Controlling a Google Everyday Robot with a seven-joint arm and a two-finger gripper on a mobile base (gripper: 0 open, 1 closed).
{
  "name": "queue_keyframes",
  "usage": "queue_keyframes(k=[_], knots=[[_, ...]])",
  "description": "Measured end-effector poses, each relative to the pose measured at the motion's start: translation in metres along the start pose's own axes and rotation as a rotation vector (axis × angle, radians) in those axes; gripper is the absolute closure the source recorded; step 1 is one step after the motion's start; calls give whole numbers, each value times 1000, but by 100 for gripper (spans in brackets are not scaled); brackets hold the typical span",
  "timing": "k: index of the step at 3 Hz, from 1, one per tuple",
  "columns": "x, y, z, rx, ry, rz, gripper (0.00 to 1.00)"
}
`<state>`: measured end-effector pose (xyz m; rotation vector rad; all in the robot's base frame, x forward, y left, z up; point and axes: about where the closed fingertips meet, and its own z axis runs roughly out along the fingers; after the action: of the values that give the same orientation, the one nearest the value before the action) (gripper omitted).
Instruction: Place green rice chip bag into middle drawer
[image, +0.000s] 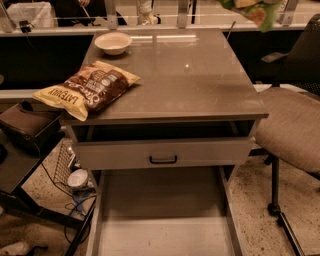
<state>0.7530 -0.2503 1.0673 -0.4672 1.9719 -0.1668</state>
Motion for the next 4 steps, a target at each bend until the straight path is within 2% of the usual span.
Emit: queue_keyframes(k=[1,2,3,4], knots=[[40,-9,-61,19,16,40,100],[111,4,-87,-16,89,52,100],[135,7,-89,-23,123,56,100],[134,7,-90,-23,121,55,100]])
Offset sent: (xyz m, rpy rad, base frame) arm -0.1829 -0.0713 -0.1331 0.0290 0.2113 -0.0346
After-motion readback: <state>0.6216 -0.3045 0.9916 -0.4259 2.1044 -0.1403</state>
